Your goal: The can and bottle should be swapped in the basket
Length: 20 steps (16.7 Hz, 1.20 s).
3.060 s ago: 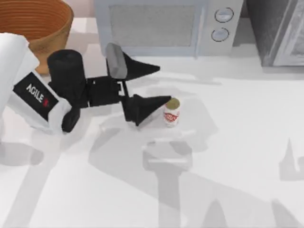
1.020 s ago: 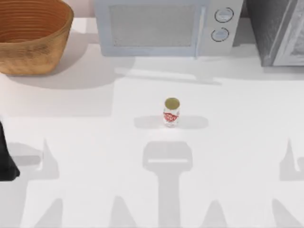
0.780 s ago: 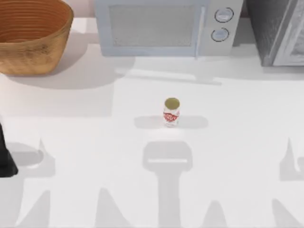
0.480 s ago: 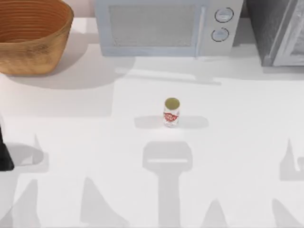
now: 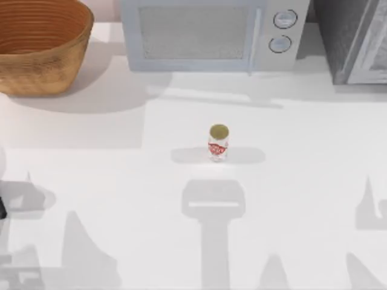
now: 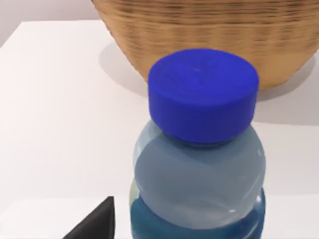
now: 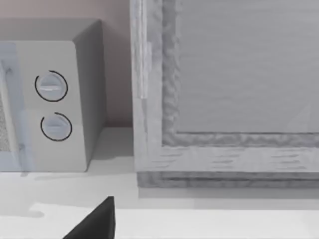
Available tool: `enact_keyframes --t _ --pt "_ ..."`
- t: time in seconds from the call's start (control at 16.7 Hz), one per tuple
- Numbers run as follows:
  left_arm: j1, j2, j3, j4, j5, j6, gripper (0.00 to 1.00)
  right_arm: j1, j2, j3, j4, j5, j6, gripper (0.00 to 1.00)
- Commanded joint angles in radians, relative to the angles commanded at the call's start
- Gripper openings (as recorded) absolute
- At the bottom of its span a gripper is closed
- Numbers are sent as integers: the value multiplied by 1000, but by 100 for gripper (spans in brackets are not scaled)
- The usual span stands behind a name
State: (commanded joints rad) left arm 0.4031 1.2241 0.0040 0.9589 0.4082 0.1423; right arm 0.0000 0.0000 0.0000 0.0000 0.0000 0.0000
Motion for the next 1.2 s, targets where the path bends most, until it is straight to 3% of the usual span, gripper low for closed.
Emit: enact_keyframes --t 0.3,0.54,0.9,1.2 --pt "88 281 4 215 91 30 100 0 0 0 0 0 0 100" --pt "115 366 4 279 118 39 100 0 0 0 0 0 0 100" --pt "103 381 14 288 107 35 100 0 0 0 0 0 0 100" --pt "18 582 132 377 29 4 100 0 0 0 0 0 0 100"
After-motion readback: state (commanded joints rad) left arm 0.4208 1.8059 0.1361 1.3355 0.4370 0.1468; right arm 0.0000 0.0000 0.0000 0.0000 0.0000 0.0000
